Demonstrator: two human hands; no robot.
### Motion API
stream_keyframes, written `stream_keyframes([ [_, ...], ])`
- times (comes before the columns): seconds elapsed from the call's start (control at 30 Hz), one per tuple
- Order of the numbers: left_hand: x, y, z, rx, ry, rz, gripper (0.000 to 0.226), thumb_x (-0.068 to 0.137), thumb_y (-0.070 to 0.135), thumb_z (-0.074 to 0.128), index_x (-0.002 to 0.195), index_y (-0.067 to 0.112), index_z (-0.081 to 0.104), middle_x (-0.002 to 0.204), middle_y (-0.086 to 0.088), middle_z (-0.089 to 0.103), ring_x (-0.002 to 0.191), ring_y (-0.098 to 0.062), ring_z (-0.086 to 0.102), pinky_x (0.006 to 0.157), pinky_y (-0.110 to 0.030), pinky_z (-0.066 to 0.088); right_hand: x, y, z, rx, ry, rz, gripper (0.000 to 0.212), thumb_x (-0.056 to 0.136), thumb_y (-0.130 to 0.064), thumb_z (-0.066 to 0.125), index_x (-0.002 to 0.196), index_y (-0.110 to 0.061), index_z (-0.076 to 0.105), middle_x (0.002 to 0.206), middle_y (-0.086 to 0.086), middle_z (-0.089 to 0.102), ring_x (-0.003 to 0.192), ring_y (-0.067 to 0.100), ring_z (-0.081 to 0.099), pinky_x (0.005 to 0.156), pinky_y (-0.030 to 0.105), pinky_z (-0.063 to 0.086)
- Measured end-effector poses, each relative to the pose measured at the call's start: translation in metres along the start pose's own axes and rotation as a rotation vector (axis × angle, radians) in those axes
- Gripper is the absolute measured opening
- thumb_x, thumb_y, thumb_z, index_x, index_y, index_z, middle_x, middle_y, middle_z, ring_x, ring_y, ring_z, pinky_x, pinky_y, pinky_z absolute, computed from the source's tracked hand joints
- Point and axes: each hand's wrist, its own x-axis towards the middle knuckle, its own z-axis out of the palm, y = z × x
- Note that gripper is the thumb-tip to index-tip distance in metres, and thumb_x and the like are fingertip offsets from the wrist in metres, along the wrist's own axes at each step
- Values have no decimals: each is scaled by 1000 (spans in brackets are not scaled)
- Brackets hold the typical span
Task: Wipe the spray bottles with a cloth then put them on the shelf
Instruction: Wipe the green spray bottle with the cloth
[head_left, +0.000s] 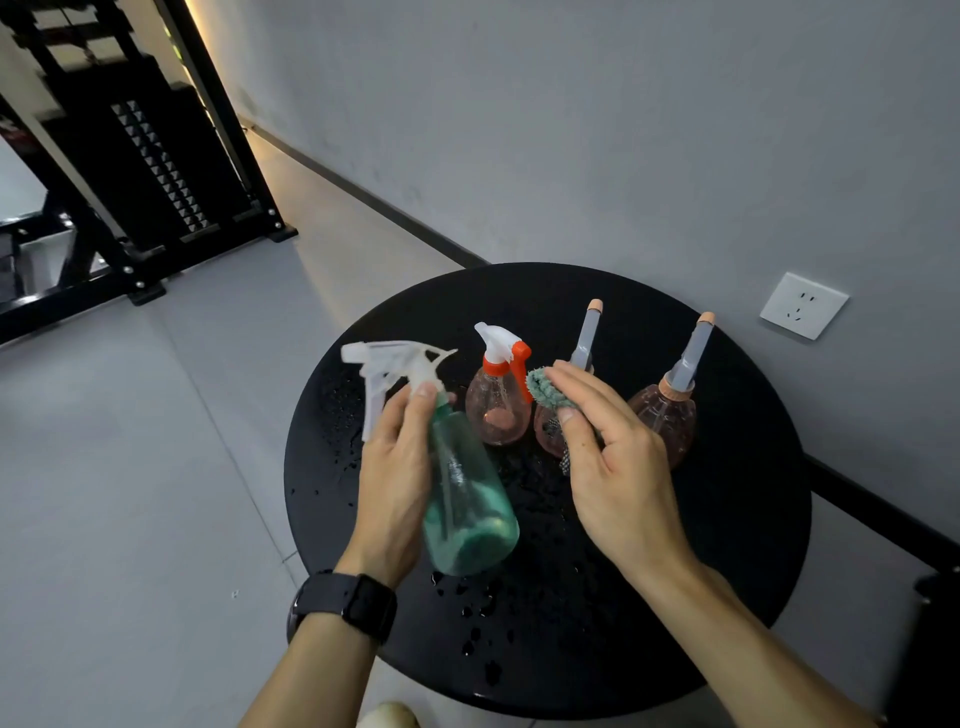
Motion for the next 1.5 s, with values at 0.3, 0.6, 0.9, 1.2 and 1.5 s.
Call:
stream_keyframes([
  [0.3, 12, -12, -12, 123, 121, -44, 26, 87, 53, 68, 94, 28, 66, 89, 7, 70, 82, -4, 60, 75, -24, 44, -1, 0, 4, 0, -9, -14, 40, 98, 0, 48, 133, -17, 58, 139, -10, 55, 131, -7, 43, 109, 14, 35],
  [0.6, 23, -26, -15, 82, 172, 10, 41, 98, 48, 57, 132, 25, 61, 124, 12, 66, 118, -10, 60, 101, -29, 45, -3, 5, 7, -50, -20, -57, 39, 98, -1, 48, 133, -17, 58, 140, -9, 54, 133, -6, 41, 109, 13, 34],
  [0.9, 25, -34, -15, 162, 139, 24, 50, 100, 54, 49, 140, 26, 54, 141, 2, 59, 131, -18, 53, 114, -48, 40, -5, 13, 11, -260, -70, -244, 41, 97, -4, 49, 138, -7, 52, 146, 2, 48, 142, 12, 35, 115, 29, 32],
  [1.2, 26, -39, -19, 276, 156, 72, 24, 106, 40, 43, 106, 24, 60, 99, 10, 64, 92, -1, 59, 74, -22, 40, -8, 18, 13, -407, -67, -381, 48, 90, 11, 58, 136, -1, 53, 145, 11, 49, 142, 22, 36, 113, 37, 37],
  [1.5, 27, -45, -25, 317, 160, 82, 23, 107, 41, 38, 112, 28, 57, 105, 12, 65, 99, -8, 62, 75, -27, 42, -13, 24, 12, -430, -88, -389, 49, 88, 13, 59, 135, -1, 54, 143, 13, 50, 142, 23, 36, 116, 31, 30],
])
